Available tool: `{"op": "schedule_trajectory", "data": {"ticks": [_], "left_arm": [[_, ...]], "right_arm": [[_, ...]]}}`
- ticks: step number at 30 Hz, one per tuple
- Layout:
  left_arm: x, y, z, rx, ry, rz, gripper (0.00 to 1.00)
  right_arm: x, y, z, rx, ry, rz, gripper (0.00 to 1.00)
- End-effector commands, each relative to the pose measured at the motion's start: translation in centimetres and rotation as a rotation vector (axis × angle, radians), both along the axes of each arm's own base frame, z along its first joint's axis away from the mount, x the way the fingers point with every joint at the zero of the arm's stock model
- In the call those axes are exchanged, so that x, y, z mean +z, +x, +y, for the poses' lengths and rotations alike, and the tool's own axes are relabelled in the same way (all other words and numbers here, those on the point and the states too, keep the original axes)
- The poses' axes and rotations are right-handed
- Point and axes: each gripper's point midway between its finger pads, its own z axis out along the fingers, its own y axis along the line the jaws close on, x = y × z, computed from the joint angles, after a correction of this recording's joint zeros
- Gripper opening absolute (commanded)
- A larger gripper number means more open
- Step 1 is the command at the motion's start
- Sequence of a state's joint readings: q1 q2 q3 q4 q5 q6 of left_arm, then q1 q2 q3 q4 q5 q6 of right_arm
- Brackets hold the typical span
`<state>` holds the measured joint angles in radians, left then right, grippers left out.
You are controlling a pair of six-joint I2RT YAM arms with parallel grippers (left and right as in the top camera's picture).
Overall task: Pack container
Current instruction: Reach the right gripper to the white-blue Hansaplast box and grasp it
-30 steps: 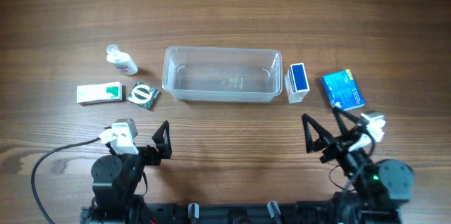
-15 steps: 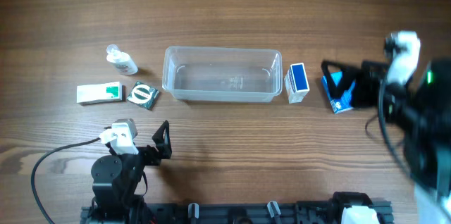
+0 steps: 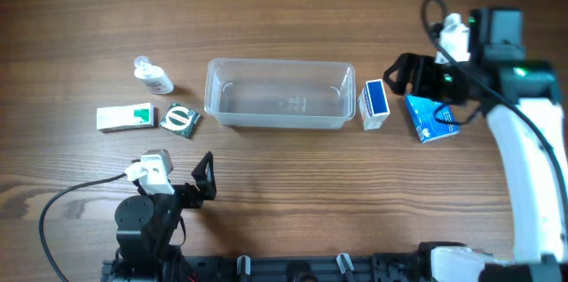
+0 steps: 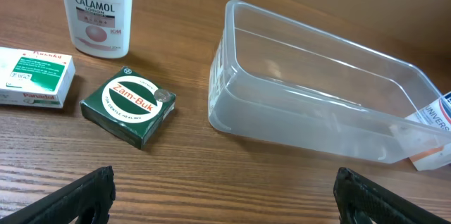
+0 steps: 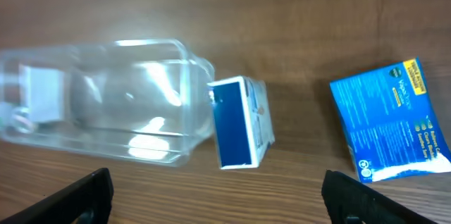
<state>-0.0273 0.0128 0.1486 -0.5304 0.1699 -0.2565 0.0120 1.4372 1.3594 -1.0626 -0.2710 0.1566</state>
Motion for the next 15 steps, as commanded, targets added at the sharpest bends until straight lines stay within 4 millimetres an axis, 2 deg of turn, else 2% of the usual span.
{"op": "schedule_trajectory", "data": {"ticks": [1,8,15], "left_arm": [[0.2,0.0,-0.2,-0.013,0.010,-0.014,1.00],[0.2,0.0,-0.2,-0.013,0.010,-0.014,1.00],[0.2,0.0,-0.2,-0.013,0.010,-0.014,1.00]], "right_arm": [[-1.9,0.5,0.1,0.014,-0.128,0.047,0.93],[-5.3,0.9,0.9,0.019,-0.173,0.146,0.85],[-8.6,1.2,1.3,0.036,-0.182,0.241,0.83]]}}
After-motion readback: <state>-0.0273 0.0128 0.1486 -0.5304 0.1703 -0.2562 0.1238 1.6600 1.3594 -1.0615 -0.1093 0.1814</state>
